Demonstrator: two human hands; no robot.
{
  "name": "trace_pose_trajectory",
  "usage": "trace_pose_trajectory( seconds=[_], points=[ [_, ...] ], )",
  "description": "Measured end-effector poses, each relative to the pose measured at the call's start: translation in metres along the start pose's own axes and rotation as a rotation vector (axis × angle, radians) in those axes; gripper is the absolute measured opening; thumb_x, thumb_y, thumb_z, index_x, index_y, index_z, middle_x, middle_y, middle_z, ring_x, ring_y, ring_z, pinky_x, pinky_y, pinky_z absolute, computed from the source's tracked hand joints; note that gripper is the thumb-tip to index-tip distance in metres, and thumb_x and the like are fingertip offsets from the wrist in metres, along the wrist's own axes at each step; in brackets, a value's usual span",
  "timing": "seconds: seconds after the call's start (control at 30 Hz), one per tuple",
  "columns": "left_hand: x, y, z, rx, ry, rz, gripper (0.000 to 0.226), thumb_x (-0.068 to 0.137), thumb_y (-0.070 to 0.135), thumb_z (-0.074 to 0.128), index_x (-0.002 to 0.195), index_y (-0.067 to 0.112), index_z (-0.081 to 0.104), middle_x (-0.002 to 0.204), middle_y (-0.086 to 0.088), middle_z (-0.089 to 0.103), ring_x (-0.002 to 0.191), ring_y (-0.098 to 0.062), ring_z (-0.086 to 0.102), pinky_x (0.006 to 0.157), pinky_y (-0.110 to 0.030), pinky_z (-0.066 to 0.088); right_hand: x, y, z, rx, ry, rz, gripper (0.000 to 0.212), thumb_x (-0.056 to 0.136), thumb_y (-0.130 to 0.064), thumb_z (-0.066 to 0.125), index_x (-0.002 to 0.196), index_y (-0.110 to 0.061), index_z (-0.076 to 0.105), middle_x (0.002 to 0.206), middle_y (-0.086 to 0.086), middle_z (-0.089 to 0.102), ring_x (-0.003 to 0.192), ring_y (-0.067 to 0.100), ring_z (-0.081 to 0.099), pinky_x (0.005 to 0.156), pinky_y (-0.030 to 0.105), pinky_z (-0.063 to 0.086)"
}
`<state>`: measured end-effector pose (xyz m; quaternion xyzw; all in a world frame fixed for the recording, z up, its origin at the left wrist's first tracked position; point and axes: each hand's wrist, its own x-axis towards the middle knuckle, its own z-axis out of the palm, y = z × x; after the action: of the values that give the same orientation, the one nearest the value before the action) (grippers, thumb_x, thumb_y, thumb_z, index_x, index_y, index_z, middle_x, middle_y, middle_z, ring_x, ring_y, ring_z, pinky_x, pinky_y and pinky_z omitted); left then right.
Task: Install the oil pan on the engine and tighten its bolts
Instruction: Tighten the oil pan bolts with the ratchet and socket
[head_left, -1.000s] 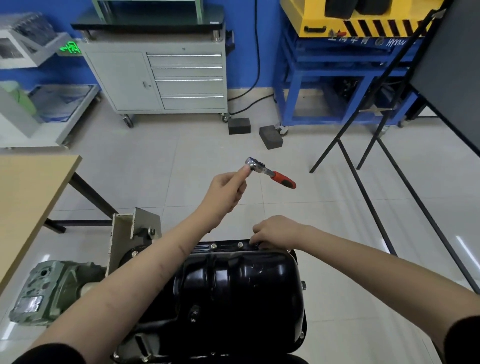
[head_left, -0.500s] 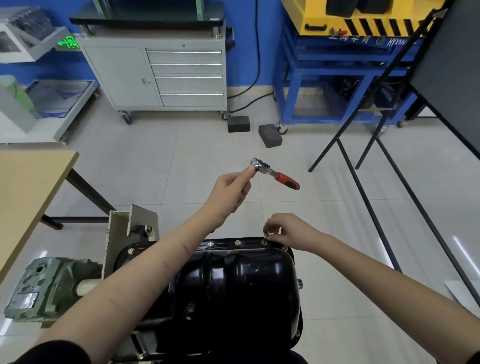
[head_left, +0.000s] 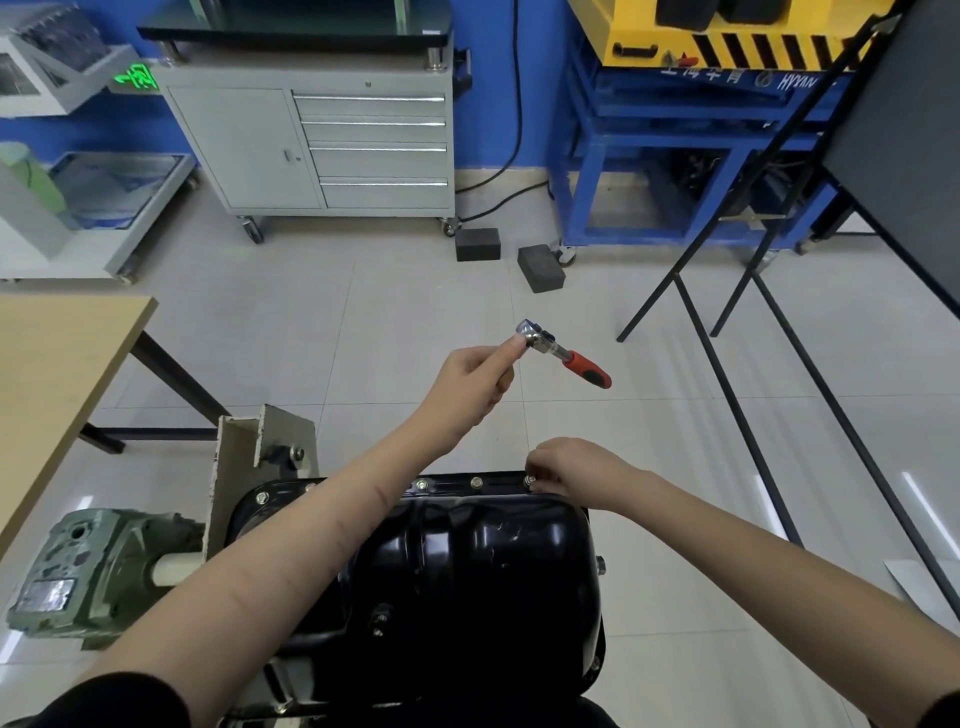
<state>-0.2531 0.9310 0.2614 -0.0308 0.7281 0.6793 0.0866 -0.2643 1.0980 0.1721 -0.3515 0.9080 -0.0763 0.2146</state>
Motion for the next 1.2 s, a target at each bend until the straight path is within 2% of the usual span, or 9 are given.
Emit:
trace_pose_trajectory(
  seconds=[0.23,0.33,0.5,0.63,0.77,0.87,0.97,1.07,1.2],
  points=[
    [-0.001,0.002,0.002,0.010,-0.010,-0.005,0.049,0.093,0.038,0.046,0.052,0.016,0.029,0.041,0.012,0.024,0.036,-0.005,0.019,0.035,-0.012,0.017,-0.001,-0.002,-0.005,-0.034,-0.018,-0.047,0.019,0.093,-0.018,0.046,0.099,-0.003,0.057,0.093,0.013,0.061,0.087,0.029,0.054,0.076,0.037,0.042],
    [0.000,0.002,0.003,0.016,-0.011,-0.002,0.049,0.093,0.037,0.046,0.052,0.016,0.029,0.041,0.013,0.024,0.036,-0.005,0.018,0.035,-0.012,0.016,-0.001,-0.002,-0.007,-0.057,-0.046,-0.081,0.022,0.093,-0.019,0.045,0.105,-0.005,0.059,0.095,0.013,0.062,0.090,0.027,0.055,0.077,0.036,0.042],
    [0.000,0.001,0.005,0.021,-0.009,-0.008,0.050,0.093,0.037,0.046,0.051,0.016,0.029,0.041,0.012,0.023,0.036,-0.005,0.018,0.035,-0.012,0.016,0.005,-0.005,-0.008,-0.141,-0.076,-0.064,0.024,0.094,-0.026,0.046,0.098,-0.003,0.054,0.094,0.014,0.060,0.089,0.029,0.054,0.070,0.035,0.039],
    [0.000,0.001,0.006,0.020,-0.012,-0.009,0.051,0.093,0.037,0.046,0.050,0.017,0.029,0.041,0.012,0.024,0.036,-0.005,0.019,0.035,-0.012,0.016,0.008,-0.005,-0.009,-0.056,-0.094,-0.054,0.021,0.091,-0.020,0.050,0.104,-0.006,0.057,0.095,0.013,0.061,0.090,0.029,0.055,0.072,0.034,0.041],
    [0.000,0.002,0.006,0.018,-0.010,-0.016,0.050,0.093,0.037,0.046,0.051,0.017,0.030,0.040,0.013,0.025,0.035,-0.004,0.019,0.035,-0.012,0.017,0.009,-0.004,-0.007,-0.082,-0.104,-0.038,0.022,0.093,-0.025,0.049,0.098,-0.005,0.056,0.095,0.016,0.061,0.088,0.029,0.054,0.065,0.030,0.032],
    [0.000,0.002,0.007,0.020,-0.007,-0.022,0.049,0.093,0.038,0.046,0.051,0.016,0.030,0.040,0.012,0.025,0.036,-0.005,0.019,0.035,-0.012,0.017,0.008,-0.004,-0.003,0.017,-0.058,0.004,0.022,0.092,-0.025,0.051,0.094,-0.004,0.054,0.091,0.016,0.062,0.084,0.029,0.054,0.063,0.030,0.032],
    [0.000,0.002,0.006,0.022,-0.008,-0.017,0.050,0.093,0.037,0.045,0.051,0.016,0.030,0.040,0.013,0.024,0.035,-0.004,0.019,0.035,-0.012,0.016,0.007,-0.005,-0.004,0.157,-0.040,0.061,0.019,0.089,-0.021,0.055,0.100,-0.006,0.053,0.086,0.011,0.063,0.074,0.021,0.049,0.062,0.027,0.034],
    [0.000,0.001,0.007,0.018,-0.005,-0.017,0.051,0.093,0.037,0.046,0.049,0.017,0.031,0.041,0.012,0.024,0.036,-0.004,0.018,0.035,-0.012,0.016,0.013,-0.006,-0.005,0.184,-0.076,0.097,0.012,0.088,-0.016,0.050,0.099,-0.012,0.046,0.072,0.000,0.054,0.072,0.021,0.045,0.063,0.028,0.035],
    [0.000,0.002,0.008,0.018,-0.010,-0.018,0.051,0.093,0.037,0.046,0.048,0.017,0.031,0.041,0.012,0.025,0.036,-0.005,0.019,0.035,-0.013,0.017,0.021,-0.009,-0.007,0.195,-0.128,0.173,0.016,0.085,-0.011,0.045,0.097,-0.016,0.036,0.067,-0.005,0.045,0.058,0.016,0.043,0.052,0.028,0.032]
  ],
)
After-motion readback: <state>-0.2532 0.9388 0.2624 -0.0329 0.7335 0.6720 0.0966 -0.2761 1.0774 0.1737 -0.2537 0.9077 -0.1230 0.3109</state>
